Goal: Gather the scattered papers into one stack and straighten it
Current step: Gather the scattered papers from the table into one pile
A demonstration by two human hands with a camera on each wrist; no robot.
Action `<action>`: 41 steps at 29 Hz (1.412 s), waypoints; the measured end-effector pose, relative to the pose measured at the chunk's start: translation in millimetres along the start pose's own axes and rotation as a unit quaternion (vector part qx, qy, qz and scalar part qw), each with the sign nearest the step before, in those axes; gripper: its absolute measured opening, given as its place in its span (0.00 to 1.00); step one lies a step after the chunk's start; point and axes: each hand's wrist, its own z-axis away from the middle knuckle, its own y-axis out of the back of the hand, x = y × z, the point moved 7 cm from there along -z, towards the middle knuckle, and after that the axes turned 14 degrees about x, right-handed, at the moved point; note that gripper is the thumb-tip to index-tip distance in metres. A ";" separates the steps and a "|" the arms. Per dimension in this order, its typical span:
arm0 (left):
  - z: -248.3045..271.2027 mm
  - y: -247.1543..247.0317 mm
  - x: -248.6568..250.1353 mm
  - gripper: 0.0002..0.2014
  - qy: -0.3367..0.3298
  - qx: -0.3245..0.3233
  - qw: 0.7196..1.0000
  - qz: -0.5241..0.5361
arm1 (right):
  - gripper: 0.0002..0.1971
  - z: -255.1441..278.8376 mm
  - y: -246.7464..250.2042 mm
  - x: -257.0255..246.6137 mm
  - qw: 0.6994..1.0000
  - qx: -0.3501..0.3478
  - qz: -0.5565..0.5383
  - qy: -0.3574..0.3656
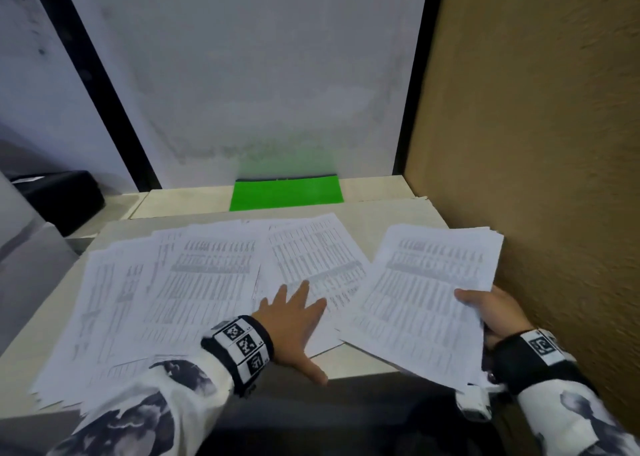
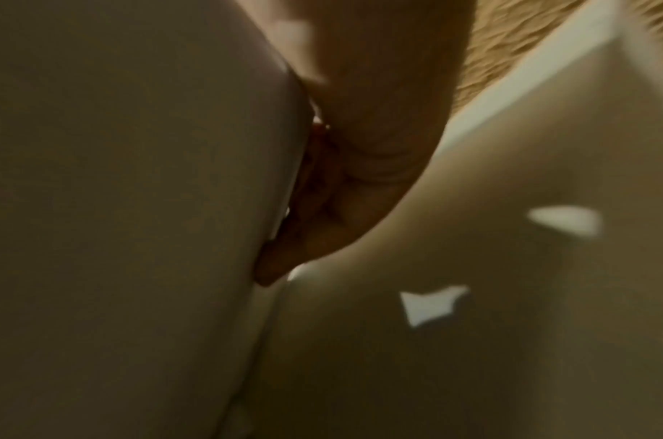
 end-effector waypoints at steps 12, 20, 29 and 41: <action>28.9 3.3 -3.1 0.72 -0.040 0.012 0.999 0.025 | 0.29 -7.7 12.8 17.4 0.998 0.021 0.054 -0.015; 56.0 11.0 -84.0 0.23 0.324 0.208 0.794 0.470 | 0.25 2.9 6.4 11.7 0.997 0.015 0.077 0.004; 60.5 -10.6 -47.7 0.38 0.379 0.173 0.680 0.604 | 0.19 0.8 -20.3 20.9 0.993 -0.004 0.114 0.040; 80.1 -16.7 -25.9 0.16 0.367 0.110 0.811 0.441 | 0.25 9.4 -60.8 33.0 0.996 -0.081 0.032 0.004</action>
